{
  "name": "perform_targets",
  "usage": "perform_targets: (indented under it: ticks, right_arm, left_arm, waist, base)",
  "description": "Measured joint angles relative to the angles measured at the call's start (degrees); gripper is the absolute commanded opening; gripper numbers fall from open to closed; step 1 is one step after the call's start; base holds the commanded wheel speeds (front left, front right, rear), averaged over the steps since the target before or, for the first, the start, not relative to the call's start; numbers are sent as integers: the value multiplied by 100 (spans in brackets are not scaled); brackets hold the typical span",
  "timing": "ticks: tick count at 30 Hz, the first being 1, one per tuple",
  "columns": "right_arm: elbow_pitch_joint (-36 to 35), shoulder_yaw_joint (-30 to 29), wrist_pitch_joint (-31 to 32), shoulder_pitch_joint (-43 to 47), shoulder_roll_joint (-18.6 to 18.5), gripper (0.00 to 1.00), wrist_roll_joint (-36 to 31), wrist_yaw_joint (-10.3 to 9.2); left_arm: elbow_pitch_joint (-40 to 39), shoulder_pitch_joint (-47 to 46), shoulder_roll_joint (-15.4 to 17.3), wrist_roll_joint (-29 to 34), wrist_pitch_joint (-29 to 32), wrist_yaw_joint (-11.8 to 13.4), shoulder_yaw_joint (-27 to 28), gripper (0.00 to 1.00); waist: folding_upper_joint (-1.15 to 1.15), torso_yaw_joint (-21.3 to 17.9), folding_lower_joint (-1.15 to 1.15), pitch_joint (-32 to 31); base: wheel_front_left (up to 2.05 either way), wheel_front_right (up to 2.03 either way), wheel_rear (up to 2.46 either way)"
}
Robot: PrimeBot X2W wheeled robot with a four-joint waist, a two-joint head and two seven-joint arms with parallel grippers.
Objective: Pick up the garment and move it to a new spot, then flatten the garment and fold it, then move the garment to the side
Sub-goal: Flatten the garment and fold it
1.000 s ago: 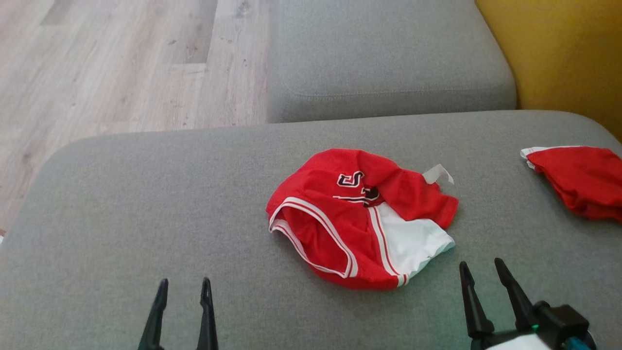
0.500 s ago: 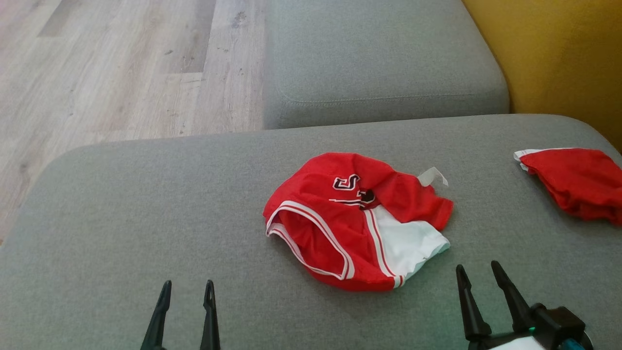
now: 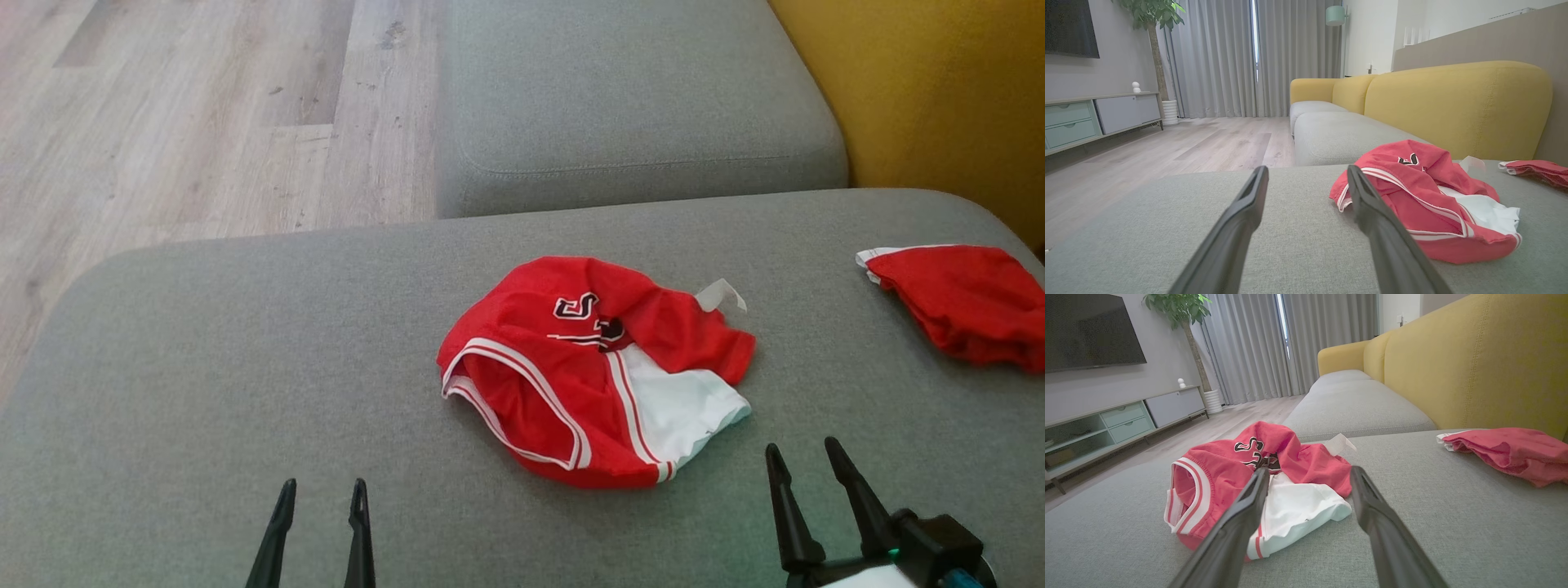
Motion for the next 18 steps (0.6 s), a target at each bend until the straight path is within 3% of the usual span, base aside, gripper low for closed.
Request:
perform_targets:
  ticks: [9,18]
  right_arm:
    - [-4,4,0,-2,-4,100,1,0]
    - [-88,58,0,-44,-33,100,0,0]
  left_arm:
    - [5,-9,-1,59,1,-2,-160,100]
    - [591,-917,-1,612,1,-771,-1177,100]
  waist:
    - [0,-37,0,66]
    - [0,-225,0,386]
  base:
    - [0,0,0]
    - [0,0,0]
